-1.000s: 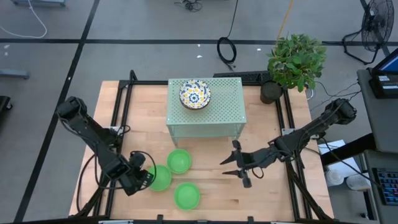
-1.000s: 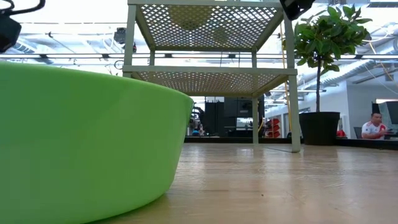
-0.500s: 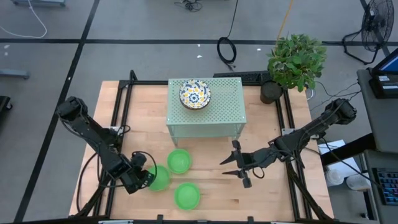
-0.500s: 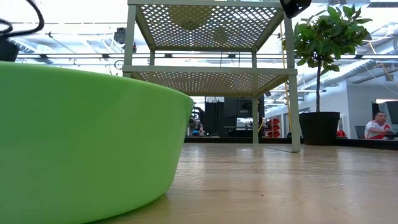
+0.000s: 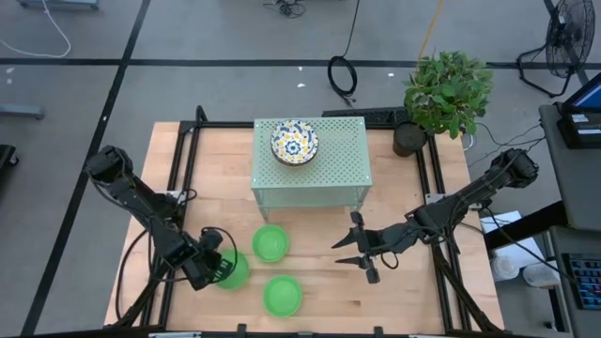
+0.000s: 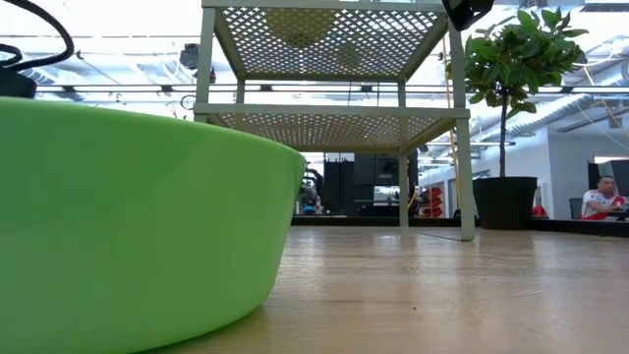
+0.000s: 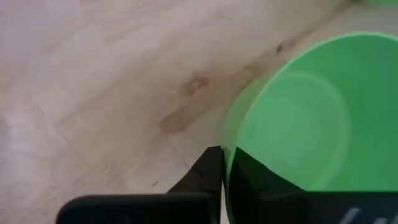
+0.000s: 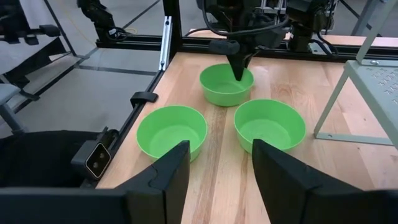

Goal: Pick & Place Mini bowls
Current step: Put the middle green bowl on the shelf

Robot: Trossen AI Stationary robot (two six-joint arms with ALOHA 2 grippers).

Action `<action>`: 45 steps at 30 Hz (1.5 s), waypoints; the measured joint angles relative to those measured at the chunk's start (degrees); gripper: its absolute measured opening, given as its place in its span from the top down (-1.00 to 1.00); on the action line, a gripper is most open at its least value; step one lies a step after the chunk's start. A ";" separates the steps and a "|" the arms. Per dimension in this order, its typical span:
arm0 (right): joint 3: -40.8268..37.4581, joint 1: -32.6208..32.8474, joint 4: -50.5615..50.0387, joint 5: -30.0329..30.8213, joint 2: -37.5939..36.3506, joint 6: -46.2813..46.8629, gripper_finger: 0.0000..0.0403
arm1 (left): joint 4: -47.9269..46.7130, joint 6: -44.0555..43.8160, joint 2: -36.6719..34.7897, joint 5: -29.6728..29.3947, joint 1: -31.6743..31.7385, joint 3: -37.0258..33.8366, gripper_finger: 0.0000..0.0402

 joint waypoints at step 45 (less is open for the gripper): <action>0.02 20.84 2.70 50.01 -2.54 -13.59 0.21 | 79.76 147.96 9.77 -48.85 19.38 18.60 0.96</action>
